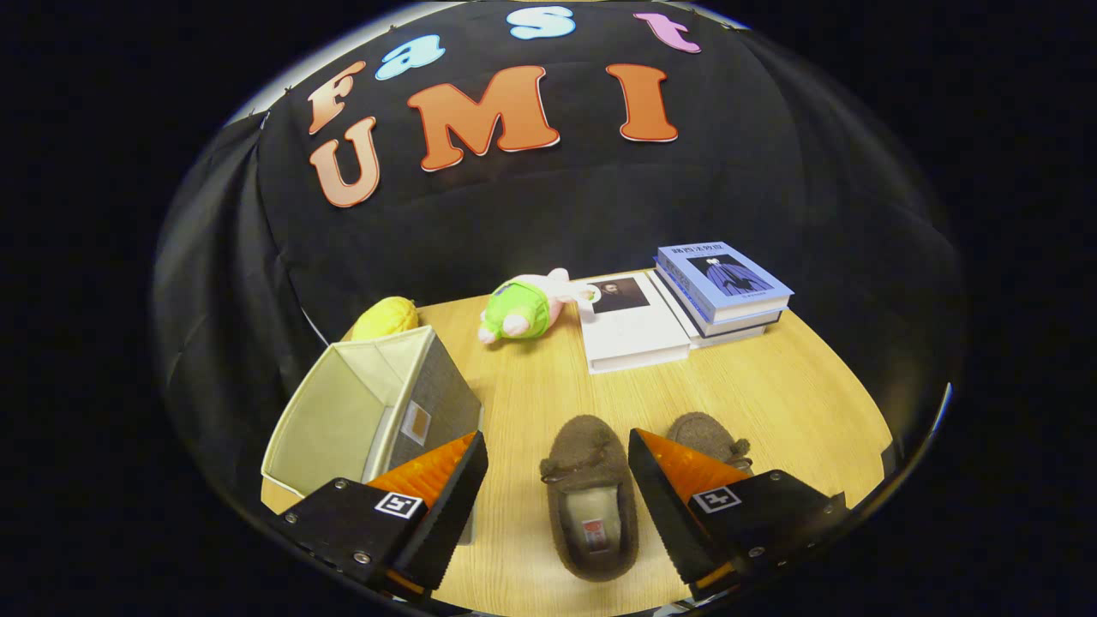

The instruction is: Open the storage box then place both shoes into the box .Put the left shoe in first, then the right shoe, with the right side of both shoes facing outward in a uniform manner.

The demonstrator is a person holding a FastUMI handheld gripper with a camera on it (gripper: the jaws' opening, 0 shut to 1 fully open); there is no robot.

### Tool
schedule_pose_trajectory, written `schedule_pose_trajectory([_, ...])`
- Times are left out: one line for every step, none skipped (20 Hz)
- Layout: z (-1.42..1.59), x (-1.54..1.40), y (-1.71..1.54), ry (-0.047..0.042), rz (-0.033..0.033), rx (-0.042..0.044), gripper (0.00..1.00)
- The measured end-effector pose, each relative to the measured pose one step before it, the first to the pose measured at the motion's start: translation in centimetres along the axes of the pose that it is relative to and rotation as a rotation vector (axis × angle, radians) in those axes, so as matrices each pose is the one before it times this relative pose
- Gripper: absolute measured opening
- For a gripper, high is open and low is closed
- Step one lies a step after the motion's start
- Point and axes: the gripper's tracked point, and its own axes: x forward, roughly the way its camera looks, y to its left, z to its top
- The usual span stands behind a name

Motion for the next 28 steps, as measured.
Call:
schedule_pose_trajectory([-0.763,0.212,-0.629,0.01034,-0.01071,0.00416,0.98])
schedule_pose_trajectory([-0.755,0.218,-0.554,0.01027,-0.00778,0.0053,0.97])
schedule_pose_trajectory([-0.569,0.207,-0.457,0.01152,-0.00434,0.00587,0.96])
schedule_pose_trajectory([-0.527,0.342,-0.394,0.01215,-0.00458,0.00381,0.94])
schedule_pose_trajectory([-0.79,0.32,-0.293,0.01495,-0.00836,-0.00085,0.89])
schedule_pose_trajectory([-0.76,0.368,-0.411,0.01623,-0.0099,-0.00451,0.87])
schedule_pose_trajectory([-0.722,0.393,-0.28,0.01588,-0.00689,-0.00785,0.82])
schedule_pose_trajectory([-0.562,0.35,-0.247,0.01261,-0.00889,-0.00603,0.79])
schedule_pose_trajectory([-0.548,0.449,-0.228,0.01358,-0.00928,-0.0044,0.75])
schedule_pose_trajectory([-0.558,0.471,-0.189,0.0158,-0.00629,-0.00264,0.73])
schedule_pose_trajectory([-0.579,0.477,-0.177,0.01339,-0.00598,0.00206,0.67])
schedule_pose_trajectory([-0.398,0.524,-0.113,0.01292,-0.0034,0.00787,0.65])
schedule_pose_trajectory([-0.393,0.46,0.054,0.00729,0.00077,0.00955,0.61])
schedule_pose_trajectory([-0.353,0.551,-0.165,0.0104,-0.00779,0.0053,0.58])
schedule_pose_trajectory([-0.425,0.575,-0.271,0.01292,-0.01001,0.001,0.54])
schedule_pose_trajectory([-0.466,0.528,-0.183,0.01583,-0.00753,0.00053,0.51])
schedule_pose_trajectory([-0.376,0.437,-0.076,0.01746,-0.00753,0.00495,0.48])
schedule_pose_trajectory([-0.437,0.389,0.101,0.01375,-0.00137,0.00778,0.46])
schedule_pose_trajectory([-0.271,0.51,0.1,0.01175,0.00501,0.01399,0.4])
schedule_pose_trajectory([-0.104,0.042,0.229,0.0025,0.00486,0.02263,0.35])
schedule_pose_trajectory([0.235,0.059,-0.469,-0.00697,-0.01159,0.01536,0.22])
schedule_pose_trajectory([0.311,-0.207,-0.126,-0.00245,0.00274,0.03191,0.15])
schedule_pose_trajectory([-0.064,-0.132,0.102,0.00665,0.00961,0.02228,0.03])
schedule_pose_trajectory([0.146,-0.265,0.118,0.0008,0.00701,0.02474,0.02])
schedule_pose_trajectory([0.355,-0.292,0.126,-0.00897,0.00723,0.01239,0.01])
schedule_pose_trajectory([0.418,-0.327,0.217,-0.01036,0.00244,-0.0005,0.01])
schedule_pose_trajectory([0.414,-0.261,0.001,-0.01032,-0.00494,-0.00667,0.01])
schedule_pose_trajectory([0.641,-0.381,0.149,-0.01316,-0.00079,-0.00241,0.01])
